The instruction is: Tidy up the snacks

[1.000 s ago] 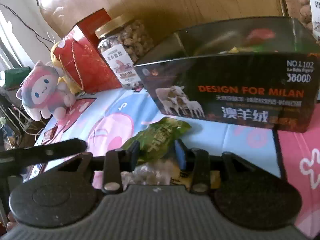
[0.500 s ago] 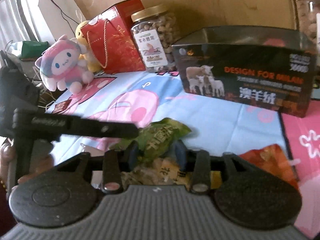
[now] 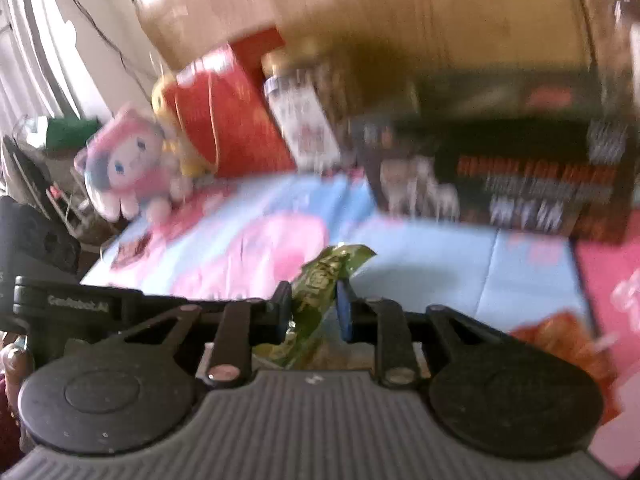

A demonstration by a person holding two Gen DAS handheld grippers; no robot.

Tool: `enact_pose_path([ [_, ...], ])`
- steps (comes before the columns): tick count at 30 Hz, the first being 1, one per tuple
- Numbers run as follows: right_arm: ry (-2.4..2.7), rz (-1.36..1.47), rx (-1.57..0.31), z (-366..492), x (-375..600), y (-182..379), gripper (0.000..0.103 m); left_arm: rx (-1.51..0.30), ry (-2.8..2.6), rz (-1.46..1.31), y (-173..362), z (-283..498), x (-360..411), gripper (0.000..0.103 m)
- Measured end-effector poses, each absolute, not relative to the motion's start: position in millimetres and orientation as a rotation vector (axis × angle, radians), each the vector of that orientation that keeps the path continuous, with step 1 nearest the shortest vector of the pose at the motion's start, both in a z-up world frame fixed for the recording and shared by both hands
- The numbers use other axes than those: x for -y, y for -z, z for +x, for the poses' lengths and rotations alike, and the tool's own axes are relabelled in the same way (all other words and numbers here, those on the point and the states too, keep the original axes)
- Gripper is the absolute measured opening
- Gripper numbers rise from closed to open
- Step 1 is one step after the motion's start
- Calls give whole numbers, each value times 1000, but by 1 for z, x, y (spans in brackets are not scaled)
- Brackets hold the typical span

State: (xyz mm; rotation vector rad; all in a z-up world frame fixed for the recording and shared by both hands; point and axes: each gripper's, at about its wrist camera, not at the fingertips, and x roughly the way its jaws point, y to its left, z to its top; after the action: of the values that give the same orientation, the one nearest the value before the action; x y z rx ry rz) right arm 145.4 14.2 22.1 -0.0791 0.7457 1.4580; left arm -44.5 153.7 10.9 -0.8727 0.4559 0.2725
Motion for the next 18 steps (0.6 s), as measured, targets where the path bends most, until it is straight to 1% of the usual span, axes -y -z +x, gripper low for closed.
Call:
enact_pose_path([
  [5,-1429,-16,-567,164,-4,-66,24,-399,-235,-748,-66,-4,-161,35],
  [8,-1376,14,-510,189,-10,-83,24,-395,-231,-677,-86,37,-167,35],
  [12,-1285,34,-487,230,-23,-87,25,-420,-231,-628,-89,95,-176,35],
  [16,-1174,5,-498,257,-34,-75,28,-455,-259,-632,-71,139,-181,34],
  [18,-1126,-1,-503,267,-34,-67,32,-478,-300,-629,-64,151,-180,38],
])
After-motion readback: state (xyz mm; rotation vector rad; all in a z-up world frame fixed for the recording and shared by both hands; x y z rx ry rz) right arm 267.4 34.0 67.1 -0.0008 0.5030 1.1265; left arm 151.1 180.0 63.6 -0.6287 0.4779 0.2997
